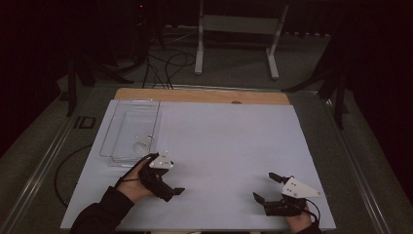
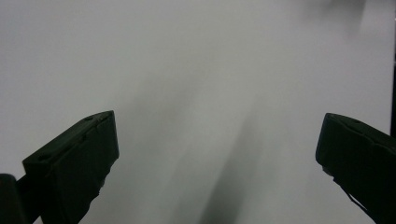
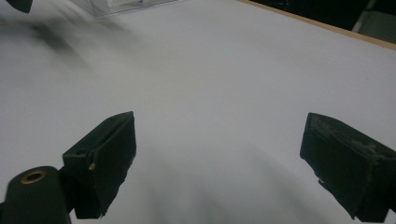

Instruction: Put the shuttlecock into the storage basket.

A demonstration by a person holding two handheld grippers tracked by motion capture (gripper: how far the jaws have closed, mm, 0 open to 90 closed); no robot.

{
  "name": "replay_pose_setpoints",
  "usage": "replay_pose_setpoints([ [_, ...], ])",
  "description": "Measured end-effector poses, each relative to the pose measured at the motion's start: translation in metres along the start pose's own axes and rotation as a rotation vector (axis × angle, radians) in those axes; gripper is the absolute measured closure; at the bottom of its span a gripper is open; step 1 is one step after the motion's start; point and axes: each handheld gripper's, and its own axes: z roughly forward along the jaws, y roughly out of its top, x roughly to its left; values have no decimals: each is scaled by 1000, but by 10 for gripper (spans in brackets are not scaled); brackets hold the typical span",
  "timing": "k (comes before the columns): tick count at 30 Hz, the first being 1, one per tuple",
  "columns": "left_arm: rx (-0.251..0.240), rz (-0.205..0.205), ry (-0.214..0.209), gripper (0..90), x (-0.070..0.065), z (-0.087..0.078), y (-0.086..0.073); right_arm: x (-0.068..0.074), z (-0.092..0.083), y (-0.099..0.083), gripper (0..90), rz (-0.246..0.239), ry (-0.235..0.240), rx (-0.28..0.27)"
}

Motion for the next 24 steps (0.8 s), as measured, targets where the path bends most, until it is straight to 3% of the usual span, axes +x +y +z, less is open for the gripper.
replay_pose_setpoints([
  [9, 0, -33, 22, 0, -3, 0, -18, 0, 0, 0, 103, 2, 0, 1],
  [16, 29, -20, 40, 0, -6, 5, -27, 0, 0, 0, 103, 3, 0, -1],
  [24, 9, -50, 84, 0, -6, -4, -41, 0, 0, 0, 103, 4, 2, 0],
])
